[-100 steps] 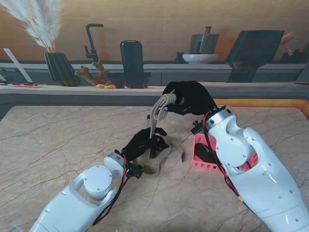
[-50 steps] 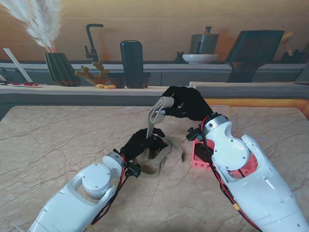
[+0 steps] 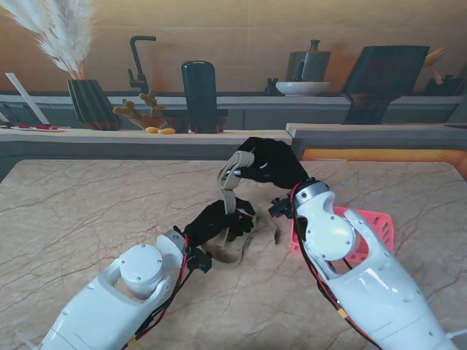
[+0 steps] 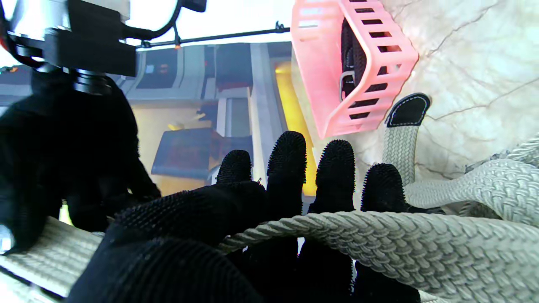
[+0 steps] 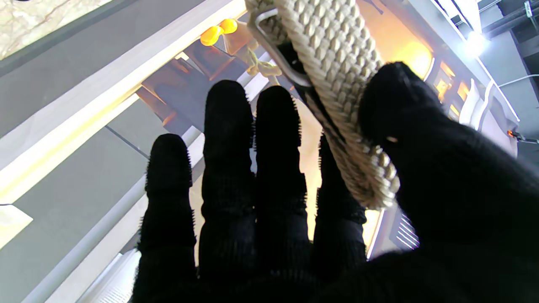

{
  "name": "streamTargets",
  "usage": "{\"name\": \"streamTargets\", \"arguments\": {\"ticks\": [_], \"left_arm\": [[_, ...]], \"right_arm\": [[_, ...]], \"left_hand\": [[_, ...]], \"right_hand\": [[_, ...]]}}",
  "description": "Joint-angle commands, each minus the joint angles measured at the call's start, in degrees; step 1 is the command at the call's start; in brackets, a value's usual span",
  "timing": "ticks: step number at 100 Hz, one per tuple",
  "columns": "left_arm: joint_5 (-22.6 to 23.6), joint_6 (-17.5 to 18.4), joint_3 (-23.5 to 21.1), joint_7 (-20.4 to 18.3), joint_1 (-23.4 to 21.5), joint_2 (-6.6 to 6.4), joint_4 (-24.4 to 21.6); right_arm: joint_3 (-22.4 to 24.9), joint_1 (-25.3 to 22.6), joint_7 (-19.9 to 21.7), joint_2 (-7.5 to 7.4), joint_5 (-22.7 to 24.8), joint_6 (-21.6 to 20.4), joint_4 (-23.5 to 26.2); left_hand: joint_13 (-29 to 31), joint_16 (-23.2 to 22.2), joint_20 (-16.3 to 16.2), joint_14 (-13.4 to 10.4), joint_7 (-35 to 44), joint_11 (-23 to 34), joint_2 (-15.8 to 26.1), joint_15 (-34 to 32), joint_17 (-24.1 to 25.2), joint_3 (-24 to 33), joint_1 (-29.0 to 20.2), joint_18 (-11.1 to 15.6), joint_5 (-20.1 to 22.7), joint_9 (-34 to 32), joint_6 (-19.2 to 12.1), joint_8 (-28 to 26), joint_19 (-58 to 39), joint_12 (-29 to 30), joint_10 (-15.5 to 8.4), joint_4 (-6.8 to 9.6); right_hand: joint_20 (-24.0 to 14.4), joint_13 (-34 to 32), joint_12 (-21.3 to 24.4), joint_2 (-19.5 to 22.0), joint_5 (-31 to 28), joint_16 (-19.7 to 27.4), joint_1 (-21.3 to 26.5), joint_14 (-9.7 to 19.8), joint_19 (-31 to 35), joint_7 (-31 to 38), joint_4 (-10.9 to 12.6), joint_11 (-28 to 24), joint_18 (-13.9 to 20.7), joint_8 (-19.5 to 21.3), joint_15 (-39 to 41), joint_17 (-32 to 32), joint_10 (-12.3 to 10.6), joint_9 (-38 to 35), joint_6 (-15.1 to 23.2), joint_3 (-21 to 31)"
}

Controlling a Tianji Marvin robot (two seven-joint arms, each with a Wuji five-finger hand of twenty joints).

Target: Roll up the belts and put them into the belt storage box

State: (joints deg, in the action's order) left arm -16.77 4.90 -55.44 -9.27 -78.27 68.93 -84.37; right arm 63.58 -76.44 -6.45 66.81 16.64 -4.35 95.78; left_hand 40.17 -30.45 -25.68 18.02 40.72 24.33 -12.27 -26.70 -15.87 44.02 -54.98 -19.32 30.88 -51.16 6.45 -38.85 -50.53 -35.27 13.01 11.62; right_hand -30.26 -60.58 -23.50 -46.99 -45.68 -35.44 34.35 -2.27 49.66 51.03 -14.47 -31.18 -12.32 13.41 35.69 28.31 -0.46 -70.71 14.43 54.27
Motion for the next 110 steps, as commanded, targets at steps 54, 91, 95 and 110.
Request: {"name": "streamTargets", "arguments": {"ticks": [54,91,95,110], "left_arm": [[-1.0,2.7,-0.9,5.4,-2.1,1.02,-0.8],[-1.6,7.4,-1.1,5.9,-1.8,1.18,0.8],[-1.5,8.1,-1.1,5.2,-1.7,1.01,1.2],[-0.8,9.2,-1.2,5.6,-1.6,1.02,1.6]], "right_arm": [[-5.4,0.7,-5.9,1.38,7.6,-6.4,-9.1],[-5.9,0.2,-7.4,0.65,13.5,-9.8,-11.4],[-6.0,0.3,-7.7,0.66,13.7,-9.9,-11.6],[-6.4,0.5,-8.1,0.72,13.9,-10.1,-12.5]], "left_hand": [[-4.1,-0.2,0.1,-3.5,-9.0,-4.4,-2.5,3.6,2.3,-7.5,12.9,1.2,-3.8,7.3,-2.7,4.6,3.4,9.1,-3.1,-12.59],[-7.8,1.2,-0.4,-6.2,-17.5,-8.8,-14.3,8.4,3.4,-16.6,30.3,-1.1,-10.1,15.7,-2.5,11.2,8.9,13.3,-4.9,-16.00],[-8.5,1.5,-0.3,-6.6,-18.2,-9.3,-15.2,8.9,3.7,-16.2,30.8,-1.1,-11.0,16.7,-2.7,11.5,9.4,13.5,-5.5,-16.37],[-10.1,2.1,-0.1,-7.0,-20.5,-10.4,-16.0,10.5,4.0,-13.8,33.1,-1.3,-12.9,19.0,-2.6,13.0,10.9,14.3,-5.6,-17.74]], "right_hand": [[1.1,1.7,0.6,5.8,-5.7,0.2,3.4,1.5,1.1,11.0,0.0,-1.4,-1.2,2.3,1.8,-2.3,-0.1,-0.4,6.0,4.1],[1.4,2.1,0.9,6.1,-5.3,0.5,3.3,1.6,1.0,11.3,0.2,-1.7,-1.6,2.2,1.9,-2.8,-0.3,0.0,6.3,3.9],[1.5,2.2,0.9,6.1,-5.2,0.5,3.3,1.6,1.0,11.3,0.2,-1.8,-1.7,2.2,1.9,-2.8,-0.2,0.0,6.4,3.9],[1.6,2.4,1.0,6.2,-5.1,0.6,3.3,1.4,1.0,11.4,0.3,-2.0,-1.7,2.1,2.0,-3.1,-0.1,0.2,6.4,3.8]]}}
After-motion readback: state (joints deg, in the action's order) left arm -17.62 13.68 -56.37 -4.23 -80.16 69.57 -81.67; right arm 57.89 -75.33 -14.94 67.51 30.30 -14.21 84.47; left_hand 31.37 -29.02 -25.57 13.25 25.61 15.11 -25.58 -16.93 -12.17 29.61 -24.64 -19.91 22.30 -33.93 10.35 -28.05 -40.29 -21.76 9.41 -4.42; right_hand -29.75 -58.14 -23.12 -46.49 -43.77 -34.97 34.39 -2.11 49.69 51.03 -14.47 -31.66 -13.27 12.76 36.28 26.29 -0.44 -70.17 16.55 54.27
